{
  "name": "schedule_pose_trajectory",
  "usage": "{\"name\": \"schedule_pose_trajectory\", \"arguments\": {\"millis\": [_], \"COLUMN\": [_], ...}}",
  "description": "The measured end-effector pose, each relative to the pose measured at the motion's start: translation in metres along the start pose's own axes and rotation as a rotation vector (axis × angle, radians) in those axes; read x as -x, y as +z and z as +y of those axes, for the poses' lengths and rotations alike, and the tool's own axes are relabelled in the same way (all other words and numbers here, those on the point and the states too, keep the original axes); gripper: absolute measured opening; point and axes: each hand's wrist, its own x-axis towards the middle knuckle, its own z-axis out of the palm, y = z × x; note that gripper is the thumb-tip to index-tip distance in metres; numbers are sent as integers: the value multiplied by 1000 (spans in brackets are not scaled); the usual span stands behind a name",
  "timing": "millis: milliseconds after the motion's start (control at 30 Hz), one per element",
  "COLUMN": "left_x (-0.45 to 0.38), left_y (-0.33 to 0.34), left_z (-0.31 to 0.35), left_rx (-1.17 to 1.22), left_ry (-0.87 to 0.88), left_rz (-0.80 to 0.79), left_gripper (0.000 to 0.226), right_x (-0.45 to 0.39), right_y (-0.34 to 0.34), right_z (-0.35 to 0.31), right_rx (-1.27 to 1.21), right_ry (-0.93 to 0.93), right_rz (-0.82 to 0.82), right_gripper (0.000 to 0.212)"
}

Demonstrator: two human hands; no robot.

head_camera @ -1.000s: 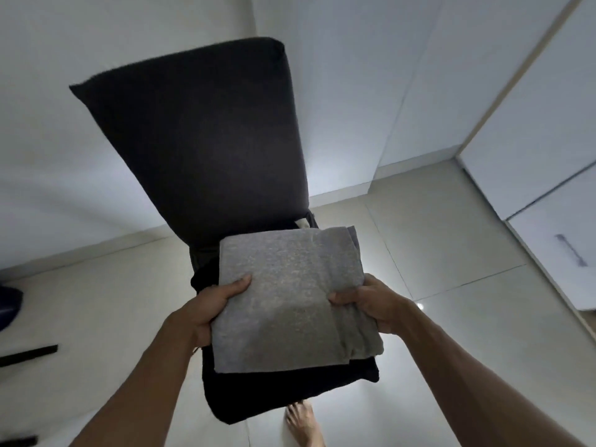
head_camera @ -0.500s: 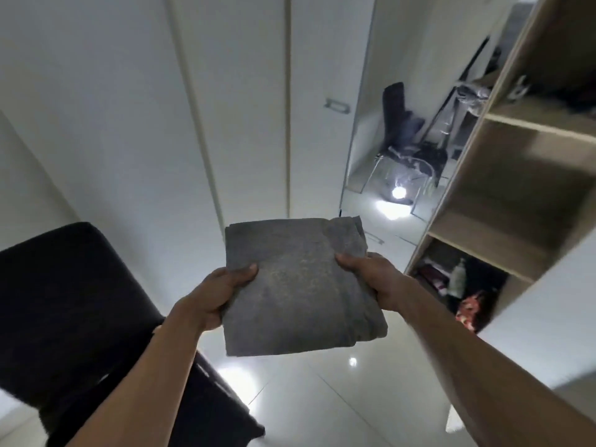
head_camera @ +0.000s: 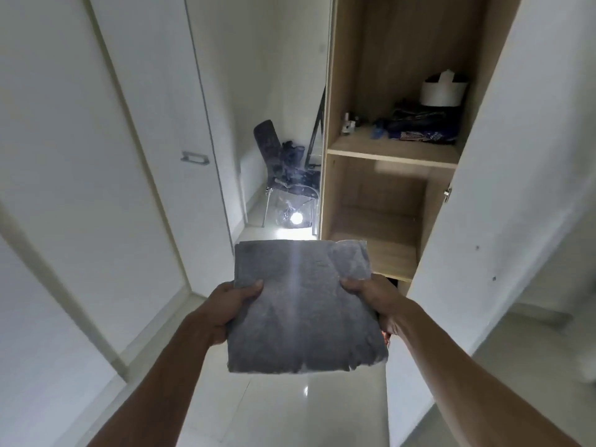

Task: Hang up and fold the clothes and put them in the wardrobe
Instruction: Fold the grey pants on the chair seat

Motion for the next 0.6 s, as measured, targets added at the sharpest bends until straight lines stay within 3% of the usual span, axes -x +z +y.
{"name": "schedule_pose_trajectory", "arguments": {"millis": [200, 300, 433, 600], "left_x": [-130, -194, -274, -366], "left_y": [34, 57, 96, 152], "left_z": [2, 14, 30, 33], "left_rx": [-81, -113, -116, -69], "left_ry": [-163, -220, -264, -271], "left_rz": [-143, -211, -207, -192], "left_gripper": [48, 46, 46, 50], "right_x": [-85, -128, -182, -261], "right_y": [-39, -61, -93, -144], "right_z": [17, 13, 1, -4], "right_rx": [-57, -101, -130, -145], "right_ry": [186, 226, 269, 288], "right_rz": [125, 204, 294, 366], "right_gripper": [36, 25, 15, 27]}}
